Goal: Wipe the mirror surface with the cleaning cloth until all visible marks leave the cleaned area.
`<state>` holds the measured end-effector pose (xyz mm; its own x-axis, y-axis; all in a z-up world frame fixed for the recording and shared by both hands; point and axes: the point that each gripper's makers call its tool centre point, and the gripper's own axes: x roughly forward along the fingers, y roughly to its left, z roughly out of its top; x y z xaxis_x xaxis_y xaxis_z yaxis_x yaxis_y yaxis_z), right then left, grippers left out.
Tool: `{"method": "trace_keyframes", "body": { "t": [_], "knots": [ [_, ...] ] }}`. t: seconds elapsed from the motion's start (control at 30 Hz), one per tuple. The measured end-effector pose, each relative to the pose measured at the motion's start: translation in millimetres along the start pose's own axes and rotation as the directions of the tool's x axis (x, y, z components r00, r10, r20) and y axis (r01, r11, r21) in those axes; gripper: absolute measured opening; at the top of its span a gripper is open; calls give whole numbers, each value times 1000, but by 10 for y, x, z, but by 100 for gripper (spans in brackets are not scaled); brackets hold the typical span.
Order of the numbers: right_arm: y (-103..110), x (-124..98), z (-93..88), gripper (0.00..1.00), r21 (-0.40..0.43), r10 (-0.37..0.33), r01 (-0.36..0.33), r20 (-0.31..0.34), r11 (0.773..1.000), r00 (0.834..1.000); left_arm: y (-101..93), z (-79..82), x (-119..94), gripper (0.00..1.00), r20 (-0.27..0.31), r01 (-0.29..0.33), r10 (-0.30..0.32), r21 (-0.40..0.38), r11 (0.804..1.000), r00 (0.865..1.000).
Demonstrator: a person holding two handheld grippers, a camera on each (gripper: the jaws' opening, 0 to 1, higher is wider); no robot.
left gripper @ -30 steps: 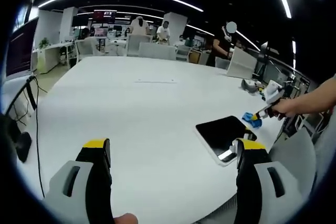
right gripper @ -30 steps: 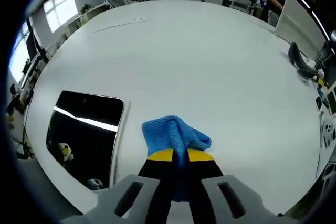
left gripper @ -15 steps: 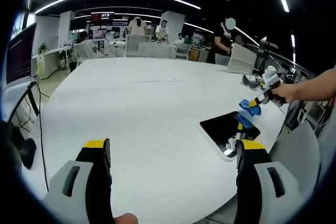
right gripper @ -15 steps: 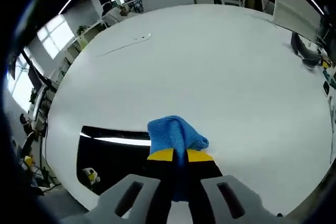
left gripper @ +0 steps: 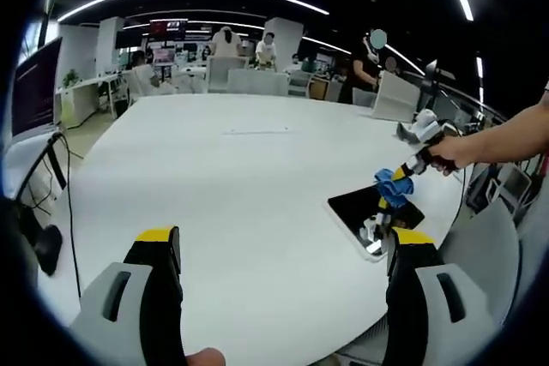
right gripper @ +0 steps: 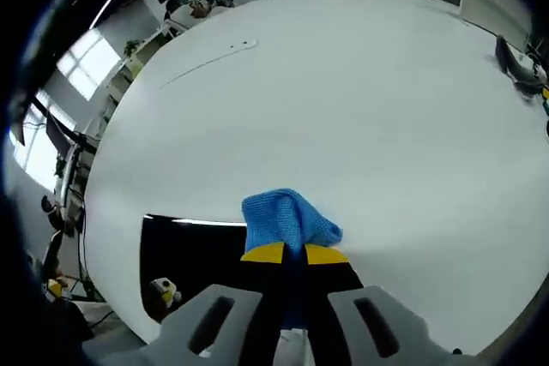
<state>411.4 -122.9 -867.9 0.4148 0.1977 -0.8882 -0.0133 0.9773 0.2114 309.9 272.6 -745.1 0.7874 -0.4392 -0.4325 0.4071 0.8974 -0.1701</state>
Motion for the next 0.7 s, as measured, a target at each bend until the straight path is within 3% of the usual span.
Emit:
{"method": "trace_keyframes", "body": {
  "t": [0.37, 0.7],
  "knots": [
    [290, 85, -28, 0, 17, 13, -13, -25, 1000, 1000, 19, -22, 4, 99, -8, 14, -14, 4, 1000, 1000],
    [839, 198, -51, 0, -8, 49, -49, -36, 999, 998, 2, -46, 28, 99, -17, 41, -40, 17, 999, 999]
  ]
}}
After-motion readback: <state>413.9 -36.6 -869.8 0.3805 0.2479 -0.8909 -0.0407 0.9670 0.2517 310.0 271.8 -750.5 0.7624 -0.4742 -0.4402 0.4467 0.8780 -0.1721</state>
